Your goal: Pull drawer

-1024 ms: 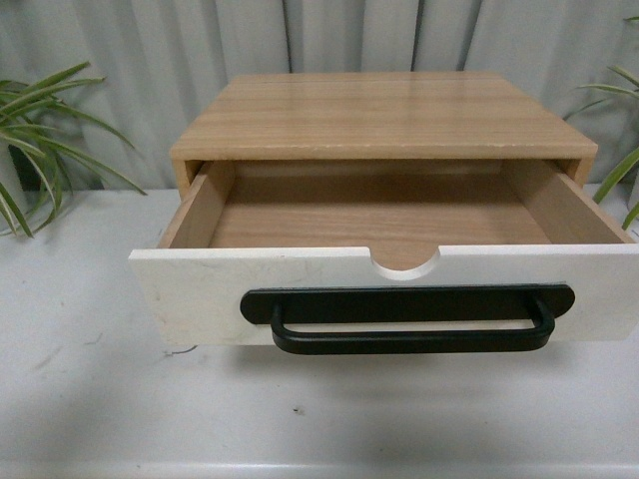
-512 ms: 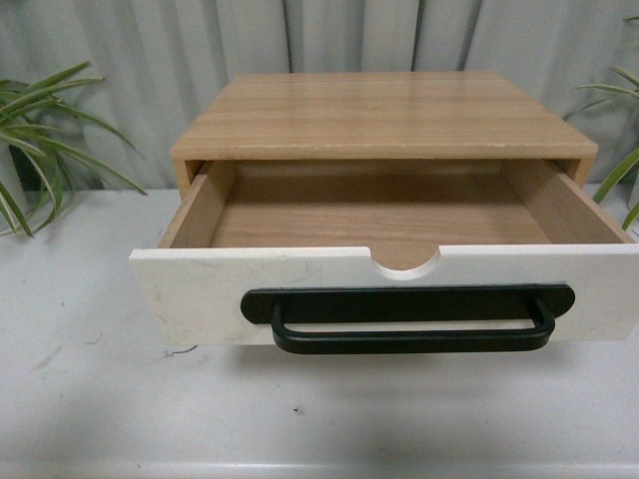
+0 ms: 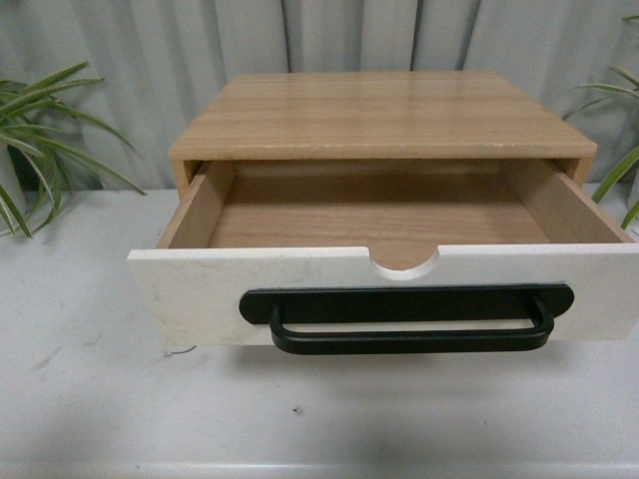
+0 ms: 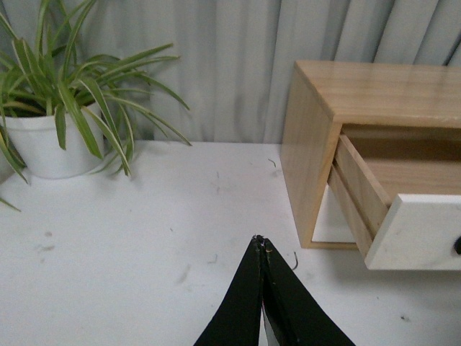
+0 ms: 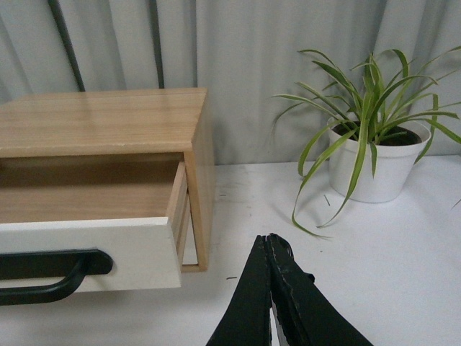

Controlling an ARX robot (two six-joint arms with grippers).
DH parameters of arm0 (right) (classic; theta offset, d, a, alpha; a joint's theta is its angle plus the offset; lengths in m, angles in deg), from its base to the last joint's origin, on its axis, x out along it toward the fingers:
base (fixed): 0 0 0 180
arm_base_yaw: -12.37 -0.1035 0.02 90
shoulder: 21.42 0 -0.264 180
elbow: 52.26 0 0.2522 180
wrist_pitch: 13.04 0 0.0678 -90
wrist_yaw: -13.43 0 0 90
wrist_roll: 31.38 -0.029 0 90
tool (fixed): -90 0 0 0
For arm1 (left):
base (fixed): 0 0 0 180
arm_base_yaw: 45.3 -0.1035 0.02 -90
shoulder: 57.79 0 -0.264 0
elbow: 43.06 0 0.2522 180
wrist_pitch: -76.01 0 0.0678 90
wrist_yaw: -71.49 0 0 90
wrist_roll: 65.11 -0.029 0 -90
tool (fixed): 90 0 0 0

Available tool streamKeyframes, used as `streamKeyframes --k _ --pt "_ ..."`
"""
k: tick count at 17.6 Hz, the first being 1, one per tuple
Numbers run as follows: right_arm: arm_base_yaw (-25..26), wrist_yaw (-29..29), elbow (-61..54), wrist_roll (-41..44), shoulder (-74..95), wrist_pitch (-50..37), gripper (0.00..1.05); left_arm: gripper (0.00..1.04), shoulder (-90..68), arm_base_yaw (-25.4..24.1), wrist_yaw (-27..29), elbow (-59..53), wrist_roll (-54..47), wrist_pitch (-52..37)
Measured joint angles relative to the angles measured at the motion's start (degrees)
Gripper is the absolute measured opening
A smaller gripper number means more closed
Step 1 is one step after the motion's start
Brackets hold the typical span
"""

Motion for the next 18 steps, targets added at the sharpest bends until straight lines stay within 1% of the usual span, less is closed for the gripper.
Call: streamKeyframes --k 1,2,3,13,14,15,17,18 --pt "0.0 0.0 0.0 0.0 -0.7 0.9 0.02 0.02 2.6 0.0 0.2 0.0 0.0 -1.0" --pt "0.0 -0.3 0.0 0.0 -6.3 9.7 0.02 0.02 2.5 0.0 0.2 0.3 0.0 -0.2" --pt "0.0 0.0 0.0 0.0 -9.9 10.3 0.02 0.02 2.5 0.0 0.3 0.0 0.0 0.4" --pt "0.0 0.0 0.0 0.1 -10.0 10.6 0.02 0.02 2.6 0.0 0.2 0.0 0.0 0.0" --pt "0.0 0.0 0.0 0.1 -10.0 10.6 0.02 0.03 2.6 0.0 0.2 0.0 0.0 0.0" --pt "0.0 0.0 0.0 0.1 -10.0 10.6 0.05 0.12 2.6 0.0 0.2 0.0 0.0 0.0" --pt "0.0 0.0 0.0 0.1 -10.0 10.6 0.16 0.23 2.6 0.0 0.2 0.0 0.0 0.0" --pt "0.0 0.0 0.0 0.1 -10.0 10.6 0.25 0.30 2.6 0.0 0.2 0.0 0.0 0.0"
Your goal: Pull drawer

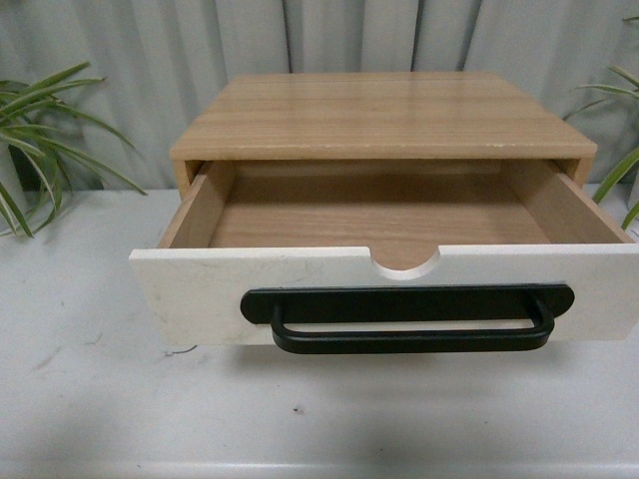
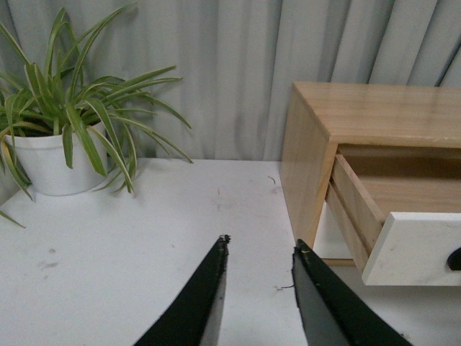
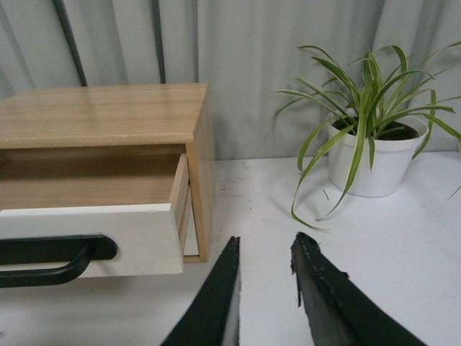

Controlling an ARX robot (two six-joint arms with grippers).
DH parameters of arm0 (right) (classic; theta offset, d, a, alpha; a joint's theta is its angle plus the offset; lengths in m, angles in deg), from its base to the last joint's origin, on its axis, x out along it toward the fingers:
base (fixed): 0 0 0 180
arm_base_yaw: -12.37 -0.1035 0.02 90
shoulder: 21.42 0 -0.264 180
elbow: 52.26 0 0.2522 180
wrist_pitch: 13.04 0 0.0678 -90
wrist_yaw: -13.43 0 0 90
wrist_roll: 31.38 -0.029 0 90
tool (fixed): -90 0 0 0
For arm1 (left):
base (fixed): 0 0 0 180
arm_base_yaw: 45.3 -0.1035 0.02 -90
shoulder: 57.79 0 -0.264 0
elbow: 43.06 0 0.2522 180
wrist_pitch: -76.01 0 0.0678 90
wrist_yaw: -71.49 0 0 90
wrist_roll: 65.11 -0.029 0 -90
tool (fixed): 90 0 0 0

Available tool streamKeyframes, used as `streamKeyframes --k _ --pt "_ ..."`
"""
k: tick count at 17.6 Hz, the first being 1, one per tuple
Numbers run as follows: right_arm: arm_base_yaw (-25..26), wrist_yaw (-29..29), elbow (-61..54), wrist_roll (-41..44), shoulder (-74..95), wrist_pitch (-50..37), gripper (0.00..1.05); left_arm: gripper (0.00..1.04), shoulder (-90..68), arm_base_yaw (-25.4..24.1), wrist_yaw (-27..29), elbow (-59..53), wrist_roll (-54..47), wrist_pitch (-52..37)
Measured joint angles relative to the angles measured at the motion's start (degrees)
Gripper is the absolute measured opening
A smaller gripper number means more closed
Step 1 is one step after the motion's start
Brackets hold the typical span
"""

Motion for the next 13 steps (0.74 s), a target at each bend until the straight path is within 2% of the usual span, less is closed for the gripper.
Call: streamKeyframes --k 6,7,8,13 --pt "0.0 0.0 0.0 0.0 0.0 0.0 0.67 0.72 0.0 0.0 0.0 0.0 0.0 0.0" --pt "0.0 0.0 0.0 0.0 0.0 0.0 0.84 0.88 0.0 0.0 0.0 0.0 0.0 0.0" --pt "0.0 0.0 0.0 0.0 0.0 0.0 1.00 0.98 0.0 0.0 0.0 0.0 0.0 0.0" --pt "0.0 0.0 0.0 0.0 0.0 0.0 0.98 0.98 0.0 0.0 0.0 0.0 0.0 0.0"
